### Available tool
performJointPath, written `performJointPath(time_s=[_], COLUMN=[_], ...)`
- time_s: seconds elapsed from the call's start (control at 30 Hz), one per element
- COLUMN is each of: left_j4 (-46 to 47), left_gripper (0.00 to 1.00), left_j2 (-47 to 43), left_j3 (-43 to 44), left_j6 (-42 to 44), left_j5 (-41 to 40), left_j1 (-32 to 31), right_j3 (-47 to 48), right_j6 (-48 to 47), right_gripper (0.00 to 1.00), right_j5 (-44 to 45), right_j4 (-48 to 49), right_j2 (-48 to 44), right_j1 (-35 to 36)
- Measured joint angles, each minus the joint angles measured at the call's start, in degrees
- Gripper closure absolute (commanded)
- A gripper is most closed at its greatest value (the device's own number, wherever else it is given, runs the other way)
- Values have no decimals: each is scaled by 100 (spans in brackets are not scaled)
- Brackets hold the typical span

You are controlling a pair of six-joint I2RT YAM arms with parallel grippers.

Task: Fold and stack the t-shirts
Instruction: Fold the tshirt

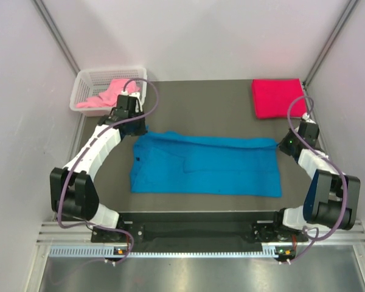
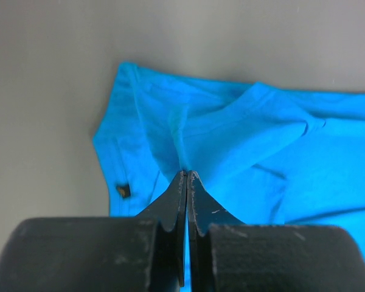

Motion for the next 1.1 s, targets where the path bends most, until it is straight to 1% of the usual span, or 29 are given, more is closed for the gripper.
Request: performJointPath(time_s=[0.2, 0.4, 0.73, 1.1], left_j4=[-223, -337, -496, -629], left_gripper=[100, 100, 100, 100], left_j2=[-417, -527, -785, -1128], left_j3=[-505, -868, -1305, -1397], left_j6=[-131, -240, -415, -426], left_j5=[24, 109, 94, -501], left_j1=[-4, -4, -4, -26], right_j3=[-496, -590, -1134, -1351], right_j6=[107, 260, 619, 743], right_gripper=[100, 100, 100, 100], right_j5=[227, 542, 527, 514], right_j4=[-26, -308, -448, -579], right_j2=[-557, -627, -1012, -1458], right_j1=[0, -2, -11, -11])
